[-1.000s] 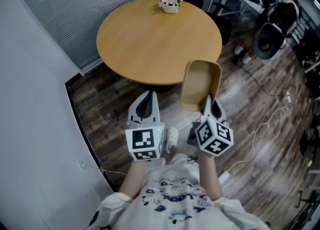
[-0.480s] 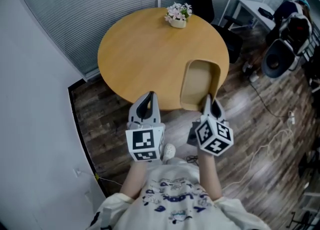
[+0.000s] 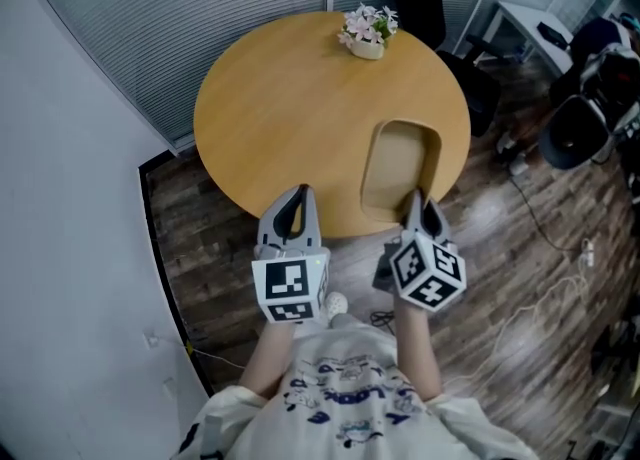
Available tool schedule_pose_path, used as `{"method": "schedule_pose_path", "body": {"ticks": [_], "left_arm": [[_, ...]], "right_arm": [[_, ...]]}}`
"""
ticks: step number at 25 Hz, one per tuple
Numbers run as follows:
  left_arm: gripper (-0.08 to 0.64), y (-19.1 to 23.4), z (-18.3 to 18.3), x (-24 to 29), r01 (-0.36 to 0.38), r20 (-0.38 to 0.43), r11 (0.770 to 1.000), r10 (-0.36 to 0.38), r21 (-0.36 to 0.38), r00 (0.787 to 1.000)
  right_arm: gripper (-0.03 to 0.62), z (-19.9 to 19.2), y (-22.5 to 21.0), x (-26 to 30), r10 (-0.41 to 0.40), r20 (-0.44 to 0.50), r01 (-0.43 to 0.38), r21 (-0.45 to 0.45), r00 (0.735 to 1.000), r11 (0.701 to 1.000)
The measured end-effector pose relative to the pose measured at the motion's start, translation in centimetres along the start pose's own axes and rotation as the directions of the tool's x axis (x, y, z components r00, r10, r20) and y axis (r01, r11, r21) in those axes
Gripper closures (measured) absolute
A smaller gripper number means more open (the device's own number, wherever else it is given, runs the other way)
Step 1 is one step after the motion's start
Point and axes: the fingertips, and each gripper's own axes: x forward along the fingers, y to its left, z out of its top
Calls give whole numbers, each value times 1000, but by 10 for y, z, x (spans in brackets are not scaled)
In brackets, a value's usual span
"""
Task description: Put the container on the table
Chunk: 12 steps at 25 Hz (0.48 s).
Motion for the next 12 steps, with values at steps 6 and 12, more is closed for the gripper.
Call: {"method": "schedule_pose_path", "body": {"ticks": [6,12], "left_arm": [[557,17,-7,38,-5,-32,1000,5,-12,999],[557,36,-3,95,16,-43,1000,-17,-20,999]], "right_arm": [[581,-4,2,38,-10,-29,10,6,1000,1000],[581,2,7,94,-34,-38,34,1,999,999]]}}
